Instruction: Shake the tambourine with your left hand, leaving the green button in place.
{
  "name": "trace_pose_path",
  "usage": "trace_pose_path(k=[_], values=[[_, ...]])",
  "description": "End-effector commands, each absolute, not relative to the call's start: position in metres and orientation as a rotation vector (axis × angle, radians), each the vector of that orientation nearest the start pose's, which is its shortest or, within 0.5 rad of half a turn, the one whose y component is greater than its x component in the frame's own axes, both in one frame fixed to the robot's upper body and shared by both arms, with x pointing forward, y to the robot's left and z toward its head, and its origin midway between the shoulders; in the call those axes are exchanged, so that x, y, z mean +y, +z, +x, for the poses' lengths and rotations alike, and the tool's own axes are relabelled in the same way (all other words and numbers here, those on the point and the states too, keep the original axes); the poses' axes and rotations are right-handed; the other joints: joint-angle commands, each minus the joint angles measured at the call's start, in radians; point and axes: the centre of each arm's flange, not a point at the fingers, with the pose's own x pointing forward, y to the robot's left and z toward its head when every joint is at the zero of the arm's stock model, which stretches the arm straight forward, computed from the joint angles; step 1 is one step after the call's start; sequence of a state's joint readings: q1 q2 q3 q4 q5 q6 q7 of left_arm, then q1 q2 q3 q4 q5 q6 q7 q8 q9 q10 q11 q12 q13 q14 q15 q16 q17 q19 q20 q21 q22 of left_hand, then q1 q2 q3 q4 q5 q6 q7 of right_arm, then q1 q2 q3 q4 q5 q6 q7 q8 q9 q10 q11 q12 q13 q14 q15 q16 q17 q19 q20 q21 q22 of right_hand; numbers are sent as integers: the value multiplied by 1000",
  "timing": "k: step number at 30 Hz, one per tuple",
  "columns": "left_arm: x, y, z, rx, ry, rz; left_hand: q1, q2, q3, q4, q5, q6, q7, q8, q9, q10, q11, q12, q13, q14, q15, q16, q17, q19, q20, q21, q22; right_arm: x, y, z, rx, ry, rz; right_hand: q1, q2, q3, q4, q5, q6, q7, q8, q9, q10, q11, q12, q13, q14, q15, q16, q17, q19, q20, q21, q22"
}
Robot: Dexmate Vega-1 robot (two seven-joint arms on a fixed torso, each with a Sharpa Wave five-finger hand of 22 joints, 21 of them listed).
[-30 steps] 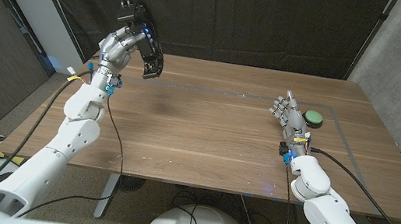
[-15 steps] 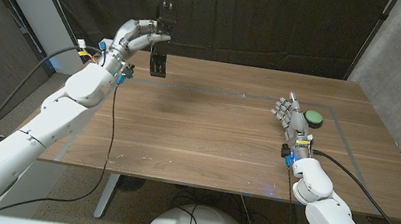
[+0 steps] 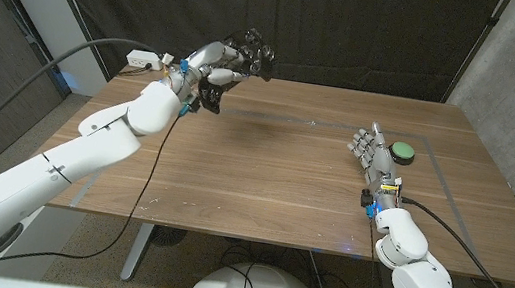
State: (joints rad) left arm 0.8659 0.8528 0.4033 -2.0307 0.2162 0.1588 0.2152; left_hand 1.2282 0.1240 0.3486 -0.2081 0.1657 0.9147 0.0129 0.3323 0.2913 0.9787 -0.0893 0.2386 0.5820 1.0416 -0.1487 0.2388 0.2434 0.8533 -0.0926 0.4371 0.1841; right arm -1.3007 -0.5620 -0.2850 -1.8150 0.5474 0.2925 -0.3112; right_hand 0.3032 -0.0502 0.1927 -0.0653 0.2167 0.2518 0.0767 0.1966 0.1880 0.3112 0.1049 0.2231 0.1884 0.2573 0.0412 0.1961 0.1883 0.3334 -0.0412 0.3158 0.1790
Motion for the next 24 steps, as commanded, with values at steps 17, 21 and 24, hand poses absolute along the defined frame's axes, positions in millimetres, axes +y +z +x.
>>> trace_pose_path(k=[17, 21, 24], values=[[331, 69, 556, -924, -334, -83, -27, 20, 145, 125, 6, 17, 10, 4, 3, 56, -36, -3, 7, 44, -38, 11, 6, 10, 1, 16, 3, -250, -103, 534, -601, 72, 121, 5, 10, -2, -1, -6, 13, 5, 4, 6, 13, 4, 0, 4, 12, -1, 0, 2, 17, -14, -3, 5], [346, 52, 568, -913, -404, -303, -27, 19, 146, 124, 6, 15, 11, 4, 5, 57, -36, -5, 5, 45, -41, 11, 6, 11, 0, 17, 3, -249, -101, 533, -601, 70, 116, 5, 10, -3, -1, -6, 13, 5, 4, 6, 13, 2, 0, 4, 12, -1, 0, 2, 18, -13, -4, 5], [354, 39, 575, -911, -433, -448, -28, 19, 147, 124, 6, 16, 10, 4, 5, 57, -38, -6, 5, 46, -41, 11, 6, 11, -1, 18, 3, -249, -100, 533, -601, 67, 116, 5, 10, -3, -1, -6, 13, 5, 4, 6, 12, 3, 0, 4, 12, -1, 0, 2, 19, -13, -4, 5]])
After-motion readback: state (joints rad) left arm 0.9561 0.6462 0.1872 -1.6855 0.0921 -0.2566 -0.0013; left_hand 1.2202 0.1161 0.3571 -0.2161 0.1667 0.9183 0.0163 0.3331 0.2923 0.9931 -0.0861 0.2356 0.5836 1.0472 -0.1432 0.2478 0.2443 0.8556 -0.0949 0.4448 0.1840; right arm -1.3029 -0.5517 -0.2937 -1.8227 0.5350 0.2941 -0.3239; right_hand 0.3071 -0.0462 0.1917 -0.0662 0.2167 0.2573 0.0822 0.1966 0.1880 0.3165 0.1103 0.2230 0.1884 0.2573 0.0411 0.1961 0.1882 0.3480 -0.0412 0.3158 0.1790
